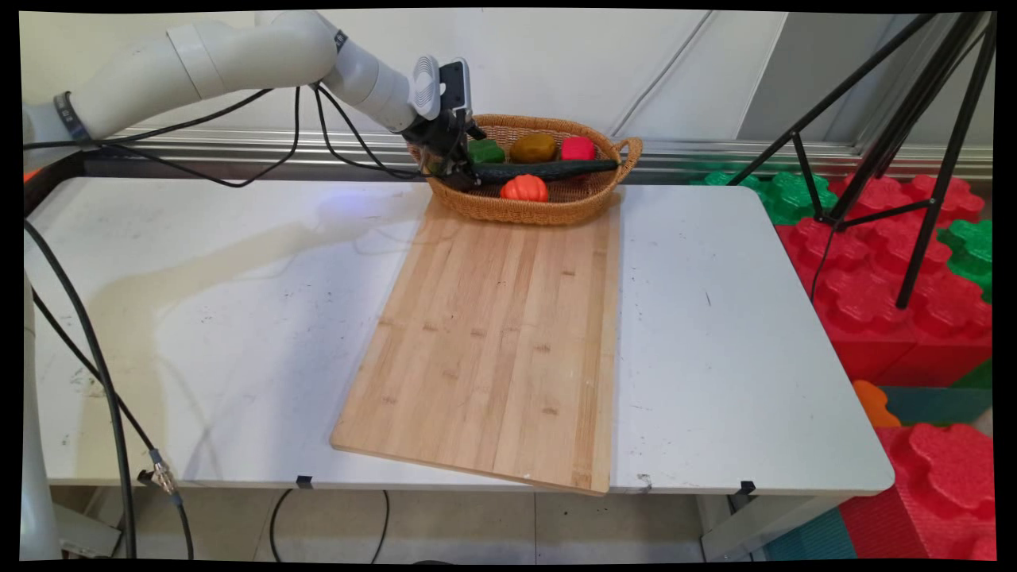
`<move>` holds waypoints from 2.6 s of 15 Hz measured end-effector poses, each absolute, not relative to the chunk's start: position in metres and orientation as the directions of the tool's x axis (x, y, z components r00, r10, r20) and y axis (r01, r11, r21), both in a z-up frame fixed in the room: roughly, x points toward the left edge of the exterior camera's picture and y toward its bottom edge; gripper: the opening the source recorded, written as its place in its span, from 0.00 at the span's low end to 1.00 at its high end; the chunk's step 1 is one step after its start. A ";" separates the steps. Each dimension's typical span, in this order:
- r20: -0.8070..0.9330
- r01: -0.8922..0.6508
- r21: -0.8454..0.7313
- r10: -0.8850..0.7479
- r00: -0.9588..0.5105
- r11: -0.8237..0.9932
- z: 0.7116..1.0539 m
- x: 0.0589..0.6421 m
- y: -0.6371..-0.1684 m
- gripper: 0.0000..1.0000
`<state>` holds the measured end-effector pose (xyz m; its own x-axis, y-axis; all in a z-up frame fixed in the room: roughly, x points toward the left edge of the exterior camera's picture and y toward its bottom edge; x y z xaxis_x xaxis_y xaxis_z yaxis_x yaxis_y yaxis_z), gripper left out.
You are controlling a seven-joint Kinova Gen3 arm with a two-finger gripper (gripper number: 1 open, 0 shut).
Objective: Pick up the cucumber from the vegetable basket, then place the picked object on the cutting board
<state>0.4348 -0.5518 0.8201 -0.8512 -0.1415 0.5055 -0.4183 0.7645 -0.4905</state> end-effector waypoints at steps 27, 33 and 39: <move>0.559 -0.430 -0.483 -0.109 -0.822 0.763 0.858 0.439 -0.521 0.00; 0.574 -0.423 -0.470 -0.095 -0.813 0.775 0.888 0.457 -0.484 0.00; 0.601 -0.424 -0.408 -0.112 -0.792 0.809 0.913 0.477 -0.441 0.00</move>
